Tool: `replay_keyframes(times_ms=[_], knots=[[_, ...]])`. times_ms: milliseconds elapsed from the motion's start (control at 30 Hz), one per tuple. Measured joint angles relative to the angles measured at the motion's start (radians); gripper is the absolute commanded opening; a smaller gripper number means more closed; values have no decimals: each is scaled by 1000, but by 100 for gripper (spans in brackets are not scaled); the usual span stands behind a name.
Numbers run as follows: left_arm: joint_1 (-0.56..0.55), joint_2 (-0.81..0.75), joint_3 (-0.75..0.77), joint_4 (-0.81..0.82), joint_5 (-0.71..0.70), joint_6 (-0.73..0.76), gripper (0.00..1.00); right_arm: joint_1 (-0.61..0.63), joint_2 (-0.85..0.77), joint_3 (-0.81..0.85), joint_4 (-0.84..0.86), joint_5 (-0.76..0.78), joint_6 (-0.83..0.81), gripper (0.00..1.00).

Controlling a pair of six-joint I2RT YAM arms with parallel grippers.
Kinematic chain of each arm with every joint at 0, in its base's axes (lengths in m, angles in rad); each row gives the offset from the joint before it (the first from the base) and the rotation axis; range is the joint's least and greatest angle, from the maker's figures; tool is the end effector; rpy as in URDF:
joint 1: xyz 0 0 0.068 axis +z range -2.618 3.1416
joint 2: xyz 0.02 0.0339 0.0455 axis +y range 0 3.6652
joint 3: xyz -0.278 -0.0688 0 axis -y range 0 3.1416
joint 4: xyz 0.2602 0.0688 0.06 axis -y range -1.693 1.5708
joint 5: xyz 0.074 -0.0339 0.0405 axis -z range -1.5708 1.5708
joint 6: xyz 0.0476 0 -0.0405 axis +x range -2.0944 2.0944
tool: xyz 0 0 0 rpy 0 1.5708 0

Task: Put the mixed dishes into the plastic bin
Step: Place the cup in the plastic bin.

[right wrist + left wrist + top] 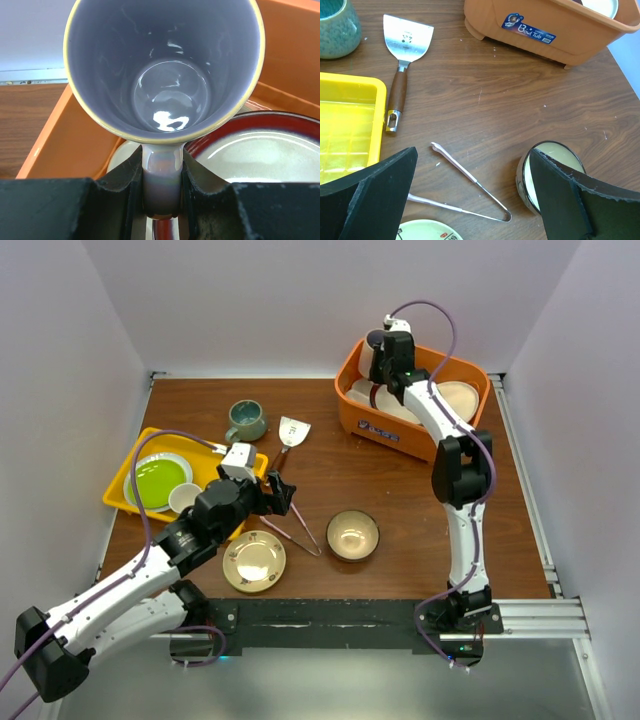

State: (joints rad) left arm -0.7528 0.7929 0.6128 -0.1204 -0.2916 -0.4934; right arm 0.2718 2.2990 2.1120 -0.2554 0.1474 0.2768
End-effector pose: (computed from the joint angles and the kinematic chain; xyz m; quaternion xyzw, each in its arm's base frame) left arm 0.1596 -0.1308 0.2886 0.0175 0.8009 -0.2476 0.5449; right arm 0.5618 0.1493 0.2797 0.0415 0.8426 0.0846 0.5302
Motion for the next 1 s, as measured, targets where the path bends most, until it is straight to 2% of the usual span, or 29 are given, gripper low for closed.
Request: replay_keyframes(times_ms=[133,433,700,833,1000], knots=[[0,3,0,0,0,0,100,0,26,4,21,0,-2,24],[0,3,0,0,0,0,100,0,36,14,95,-4,-19,46],[0,3,0,0,0,0,100,0,36,15,114,-7,-35,49],[0,-2,0,0,0,0,100,0,36,15,114,-10,-42,57],[0,-15,0,-1,1,0,100,-1,30,15,116,-14,-57,62]])
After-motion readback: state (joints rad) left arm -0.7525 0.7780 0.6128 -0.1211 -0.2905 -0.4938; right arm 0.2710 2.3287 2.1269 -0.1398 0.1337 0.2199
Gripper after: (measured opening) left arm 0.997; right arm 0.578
